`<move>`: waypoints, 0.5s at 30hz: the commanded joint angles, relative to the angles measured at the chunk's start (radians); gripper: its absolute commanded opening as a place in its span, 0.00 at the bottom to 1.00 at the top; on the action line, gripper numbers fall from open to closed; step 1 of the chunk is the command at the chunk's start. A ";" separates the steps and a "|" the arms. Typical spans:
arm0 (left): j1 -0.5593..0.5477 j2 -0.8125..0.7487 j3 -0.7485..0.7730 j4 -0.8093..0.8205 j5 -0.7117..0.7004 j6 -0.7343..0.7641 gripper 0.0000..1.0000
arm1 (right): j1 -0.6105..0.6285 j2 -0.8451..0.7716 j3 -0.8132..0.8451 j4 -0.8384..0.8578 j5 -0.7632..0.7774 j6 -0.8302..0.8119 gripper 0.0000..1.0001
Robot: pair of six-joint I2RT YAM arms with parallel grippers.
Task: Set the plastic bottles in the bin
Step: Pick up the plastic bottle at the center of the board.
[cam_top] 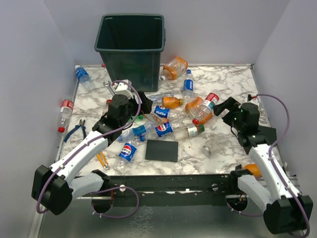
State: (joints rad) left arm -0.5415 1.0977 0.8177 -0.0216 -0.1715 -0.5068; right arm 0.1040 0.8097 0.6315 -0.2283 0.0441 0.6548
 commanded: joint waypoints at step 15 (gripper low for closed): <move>0.002 -0.034 -0.030 0.087 0.130 0.010 0.99 | -0.004 0.581 0.162 0.369 0.019 0.144 1.00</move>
State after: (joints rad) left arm -0.5415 1.0714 0.8013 0.0437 -0.0772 -0.5037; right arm 0.1047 1.3075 0.7097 0.0521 0.0357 0.7704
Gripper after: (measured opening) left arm 0.991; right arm 0.992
